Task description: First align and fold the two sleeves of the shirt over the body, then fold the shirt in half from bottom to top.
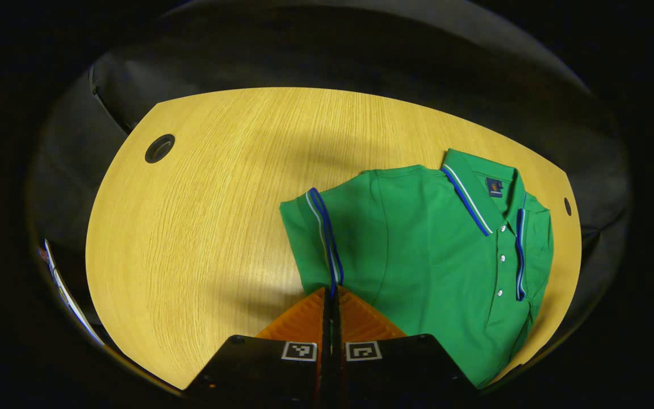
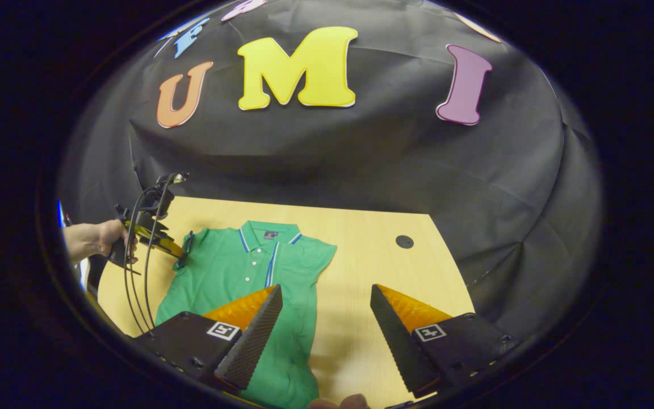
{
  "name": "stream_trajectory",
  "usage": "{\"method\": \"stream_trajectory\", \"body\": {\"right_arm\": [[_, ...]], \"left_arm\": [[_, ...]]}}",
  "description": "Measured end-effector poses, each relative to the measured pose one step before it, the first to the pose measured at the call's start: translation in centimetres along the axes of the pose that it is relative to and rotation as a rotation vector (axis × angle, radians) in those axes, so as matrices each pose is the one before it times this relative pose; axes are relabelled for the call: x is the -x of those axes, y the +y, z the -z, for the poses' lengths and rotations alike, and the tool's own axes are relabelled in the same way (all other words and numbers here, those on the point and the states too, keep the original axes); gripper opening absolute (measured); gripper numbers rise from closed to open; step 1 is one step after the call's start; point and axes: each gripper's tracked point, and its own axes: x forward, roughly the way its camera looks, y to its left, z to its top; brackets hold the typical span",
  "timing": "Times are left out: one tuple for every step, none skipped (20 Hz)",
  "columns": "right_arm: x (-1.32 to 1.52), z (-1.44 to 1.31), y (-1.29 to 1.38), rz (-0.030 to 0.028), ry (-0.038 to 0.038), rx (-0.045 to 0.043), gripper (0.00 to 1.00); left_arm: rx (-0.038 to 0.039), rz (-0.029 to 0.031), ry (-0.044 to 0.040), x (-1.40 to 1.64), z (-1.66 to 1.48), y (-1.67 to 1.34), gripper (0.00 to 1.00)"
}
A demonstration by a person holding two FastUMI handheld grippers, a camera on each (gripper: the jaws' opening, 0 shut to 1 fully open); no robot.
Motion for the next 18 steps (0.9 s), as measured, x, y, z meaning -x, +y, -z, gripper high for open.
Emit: {"method": "stream_trajectory", "body": {"right_arm": [[0.055, -0.048, 0.157, -0.00127, -0.00476, -0.00307, 0.96], [0.05, -0.117, 0.063, -0.00135, -0.00252, -0.0042, 0.96], [-0.021, 0.167, 0.013, 0.00063, 0.00087, -0.00265, 0.96], [-0.038, 0.115, -0.044, 0.00469, 0.00069, -0.00091, 0.96], [0.127, 0.007, 0.112, 0.00202, -0.00436, -0.00242, 0.96], [0.225, -0.085, 0.038, 0.00106, -0.00356, -0.00411, 0.96], [0.214, 0.018, 0.079, -0.0015, -0.00536, -0.00407, 0.96], [0.288, -0.103, 0.032, -0.00061, -0.00624, -0.0026, 0.96], [0.255, -0.025, 0.029, -0.00055, -0.00853, -0.00023, 0.96], [0.276, 0.041, -0.036, 0.00154, -0.00635, 0.00171, 0.96], [0.188, 0.232, 0.129, -0.00099, -0.00095, 0.00245, 0.96], [0.319, 0.222, 0.002, -0.00009, 0.00044, -0.00041, 0.96], [0.325, 0.245, -0.075, 0.0005, 0.00064, -0.00377, 0.96], [0.308, 0.141, -0.094, 0.00188, -0.0004, -0.00351, 0.96], [0.294, 0.091, -0.138, 0.0015, -0.00201, -0.00225, 0.96], [0.392, 0.076, -0.221, 0.0019, -0.00354, -0.00061, 0.96], [0.318, -0.007, -0.122, 0.0019, -0.00471, 0.00013, 0.96], [0.332, -0.065, -0.076, 0.00083, -0.0049, -0.00008, 0.96]], "left_arm": [[-0.00048, 0.00254, -0.01275, 0.565, -0.324, 0.114, 0.06], [0.00331, 0.00926, -0.01288, 0.607, -0.341, -0.189, 0.06], [0.00757, 0.02501, -0.01106, 0.628, -0.268, -0.6, 0.06], [0.01219, 0.03693, -0.0099, 0.637, -0.238, -0.823, 0.06], [0.01316, 0.02676, -0.0089, 0.444, -0.259, -0.798, 0.06], [0.00567, 0.01211, -0.01309, 0.512, -0.441, -0.614, 0.06], [-0.00318, 0.0062, -0.01707, 0.422, -0.392, -0.77, 0.06], [-0.00741, 0.01542, -0.01379, 0.476, -0.27, -1.133, 0.06], [-0.00658, 0.02689, -0.01242, 0.772, -0.464, -1.468, 0.06], [-0.00452, 0.03646, -0.01258, 0.59, -0.348, -1.951, 0.06], [-0.00295, 0.03289, -0.00434, 0.238, -0.192, -1.921, 0.06], [-0.00017, 0.03084, 0.0043, 0.038, 0.138, -2.035, 0.05], [0.00398, 0.03166, 0.01221, 0.028, 0.372, -2.011, 0.06], [0.00417, 0.0295, 0.00766, 0.11, 0.32, -1.904, 0.06], [0.00368, 0.03392, 0.00164, -0.129, 0.062, -1.674, 0.06], [0.01051, -0.0034, -0.00292, 0.264, 0.034, -0.812, 0.1], [0.01674, -0.00597, 0.0026, -0.122, 0.589, -0.357, 0.34], [0.02118, 0.00698, -0.00545, 0.177, 0.296, -0.486, 0.42]]}}
